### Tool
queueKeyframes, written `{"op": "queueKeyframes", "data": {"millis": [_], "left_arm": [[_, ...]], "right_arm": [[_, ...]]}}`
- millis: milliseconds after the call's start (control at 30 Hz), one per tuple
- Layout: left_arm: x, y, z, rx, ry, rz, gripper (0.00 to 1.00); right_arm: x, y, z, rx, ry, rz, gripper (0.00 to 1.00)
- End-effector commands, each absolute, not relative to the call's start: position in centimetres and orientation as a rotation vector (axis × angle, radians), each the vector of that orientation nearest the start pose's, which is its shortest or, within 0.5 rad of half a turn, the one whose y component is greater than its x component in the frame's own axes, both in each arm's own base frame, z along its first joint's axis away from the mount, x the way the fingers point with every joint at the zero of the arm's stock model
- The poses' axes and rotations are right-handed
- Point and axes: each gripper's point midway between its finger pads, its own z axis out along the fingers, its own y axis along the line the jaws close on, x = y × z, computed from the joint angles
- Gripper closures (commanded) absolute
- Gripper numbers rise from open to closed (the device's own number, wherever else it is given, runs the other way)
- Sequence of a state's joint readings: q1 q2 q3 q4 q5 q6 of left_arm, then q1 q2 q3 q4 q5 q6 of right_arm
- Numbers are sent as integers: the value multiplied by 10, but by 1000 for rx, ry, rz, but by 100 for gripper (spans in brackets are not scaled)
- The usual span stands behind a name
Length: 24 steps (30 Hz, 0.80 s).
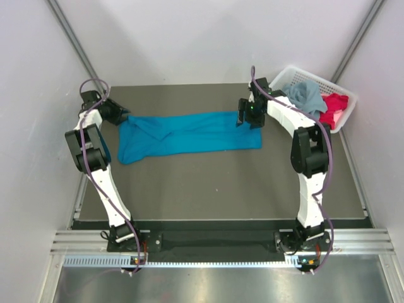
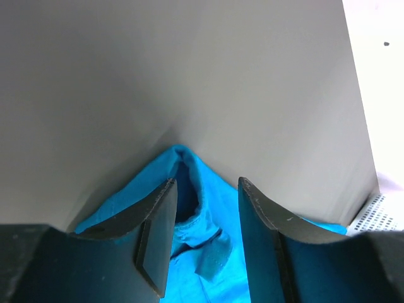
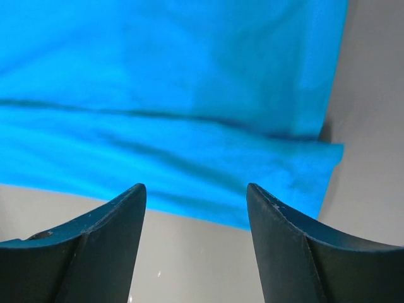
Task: Fold and stack the t-shirts
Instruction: Fold the tshirt
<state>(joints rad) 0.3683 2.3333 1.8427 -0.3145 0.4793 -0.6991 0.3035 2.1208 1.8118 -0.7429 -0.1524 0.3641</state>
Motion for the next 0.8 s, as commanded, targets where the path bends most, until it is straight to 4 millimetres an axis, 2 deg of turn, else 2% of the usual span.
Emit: {"op": "queueKeyframes", "data": {"millis": [0,167,433,467,533,667,767], "left_arm": [[581,113,65,-957,2160,-711,52],[582,113,61,-938,2168,-714,56],[587,112,59,-917,2170,-729,72],[587,112,63,-915,2167,-727,80],[585,116,69,-913,2161,-698,89],[573,120,92,-879,2128,-616,92],[562,118,97,-892,2135,-598,93]], "right_arm": [[494,184,109,81,2569,381,35],[505,183,100,123,2562,370,37],[503,179,77,132,2609,337,38],[503,177,77,134,2609,337,39],[503,179,77,130,2610,345,39],[504,179,80,113,2602,342,39],[503,178,79,104,2605,338,39]]}}
